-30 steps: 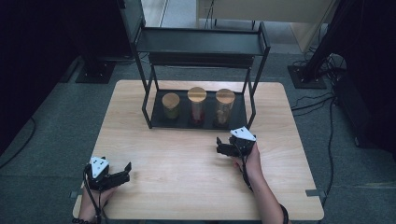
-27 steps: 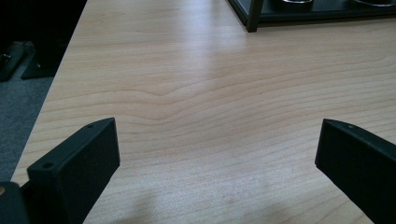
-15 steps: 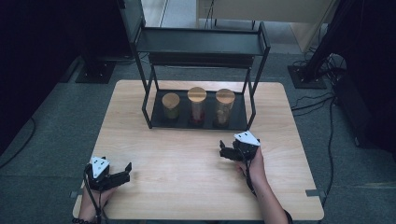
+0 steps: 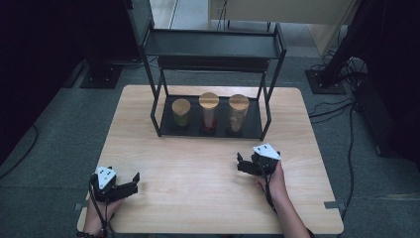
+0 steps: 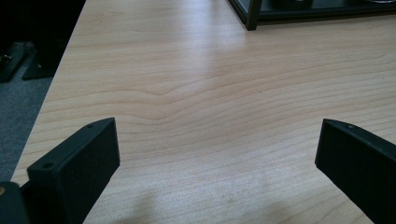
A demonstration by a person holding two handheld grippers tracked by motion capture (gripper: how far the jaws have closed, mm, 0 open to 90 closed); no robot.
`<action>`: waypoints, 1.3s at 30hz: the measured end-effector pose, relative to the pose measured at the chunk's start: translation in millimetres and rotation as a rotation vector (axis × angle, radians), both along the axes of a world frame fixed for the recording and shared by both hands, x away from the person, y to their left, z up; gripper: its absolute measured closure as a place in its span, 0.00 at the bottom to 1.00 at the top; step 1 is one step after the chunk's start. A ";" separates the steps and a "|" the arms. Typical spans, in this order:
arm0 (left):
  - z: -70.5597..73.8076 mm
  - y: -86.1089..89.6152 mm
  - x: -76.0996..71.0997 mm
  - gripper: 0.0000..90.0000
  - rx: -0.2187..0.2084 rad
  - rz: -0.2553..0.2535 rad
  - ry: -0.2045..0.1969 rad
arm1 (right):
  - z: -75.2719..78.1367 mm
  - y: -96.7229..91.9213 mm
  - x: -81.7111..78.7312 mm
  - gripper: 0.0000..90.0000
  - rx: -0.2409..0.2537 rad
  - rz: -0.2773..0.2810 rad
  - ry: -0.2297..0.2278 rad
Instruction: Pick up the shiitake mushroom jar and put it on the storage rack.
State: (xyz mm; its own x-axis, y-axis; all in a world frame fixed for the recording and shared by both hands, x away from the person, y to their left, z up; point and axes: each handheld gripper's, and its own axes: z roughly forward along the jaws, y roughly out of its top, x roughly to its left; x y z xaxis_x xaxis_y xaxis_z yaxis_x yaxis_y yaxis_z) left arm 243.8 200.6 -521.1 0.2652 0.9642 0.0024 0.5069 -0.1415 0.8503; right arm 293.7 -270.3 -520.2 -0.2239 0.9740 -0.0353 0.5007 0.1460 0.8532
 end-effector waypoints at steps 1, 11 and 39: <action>0.0 0.0 0.0 0.00 0.001 0.001 0.000 | 0.0 -1.2 -1.1 0.01 -0.001 -0.002 -0.001; 0.0 0.0 0.0 0.00 0.002 0.000 -0.001 | 0.0 -14.1 -11.5 0.01 0.005 -0.019 0.004; -0.1 -1.0 0.1 0.00 0.011 0.003 0.001 | 0.5 -69.9 -47.5 0.01 -0.008 -0.096 0.001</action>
State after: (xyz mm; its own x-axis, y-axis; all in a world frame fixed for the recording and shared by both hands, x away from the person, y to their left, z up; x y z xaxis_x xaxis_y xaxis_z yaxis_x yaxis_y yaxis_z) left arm 243.9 199.7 -521.1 0.2621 0.9650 0.0124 0.5085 -0.1491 0.8481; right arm 246.2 -340.2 -519.7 -0.1294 0.9907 -0.0430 0.5138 0.1040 0.8516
